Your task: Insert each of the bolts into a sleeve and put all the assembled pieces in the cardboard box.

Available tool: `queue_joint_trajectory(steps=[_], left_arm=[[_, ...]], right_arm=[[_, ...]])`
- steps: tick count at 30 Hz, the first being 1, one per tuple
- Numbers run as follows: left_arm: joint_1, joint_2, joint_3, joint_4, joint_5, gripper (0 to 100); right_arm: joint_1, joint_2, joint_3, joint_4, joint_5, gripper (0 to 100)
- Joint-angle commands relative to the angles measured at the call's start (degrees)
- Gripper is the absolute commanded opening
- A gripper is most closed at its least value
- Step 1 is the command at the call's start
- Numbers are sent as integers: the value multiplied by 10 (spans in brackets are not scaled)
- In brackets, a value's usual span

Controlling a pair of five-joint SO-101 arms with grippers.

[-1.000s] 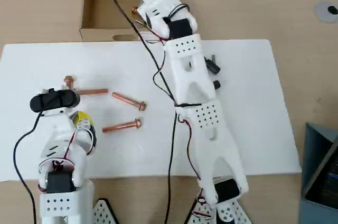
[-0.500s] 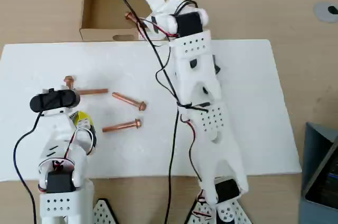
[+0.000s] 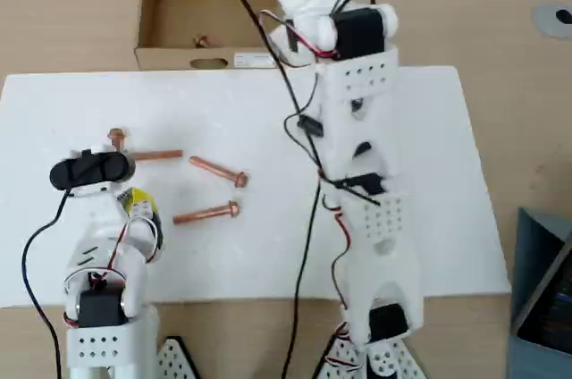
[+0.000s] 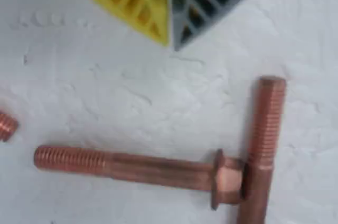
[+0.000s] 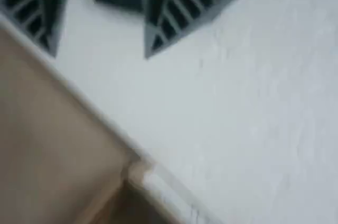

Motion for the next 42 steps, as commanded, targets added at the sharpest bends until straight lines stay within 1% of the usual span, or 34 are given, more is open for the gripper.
queue_joint_trajectory(steps=[1,5,8,11,15,21,31,36,42], left_arm=[[0,-5,4,2,-2,3],[0,-5,4,2,-2,3],[0,-5,4,2,-2,3],[0,-5,4,2,-2,3],[0,-5,4,2,-2,3],[0,-5,4,2,-2,3],[0,-5,4,2,-2,3],[0,-5,4,2,-2,3],[0,-5,4,2,-2,3]], right_arm=[[10,-99,131,13,6,129],[7,-177,293,11,7,129],[7,-198,378,10,12,130],[7,-191,429,8,53,130],[9,-163,459,-18,62,131],[6,-95,457,-32,94,131],[9,-7,419,-69,113,132],[9,17,363,-62,120,132],[8,18,309,-19,120,133]])
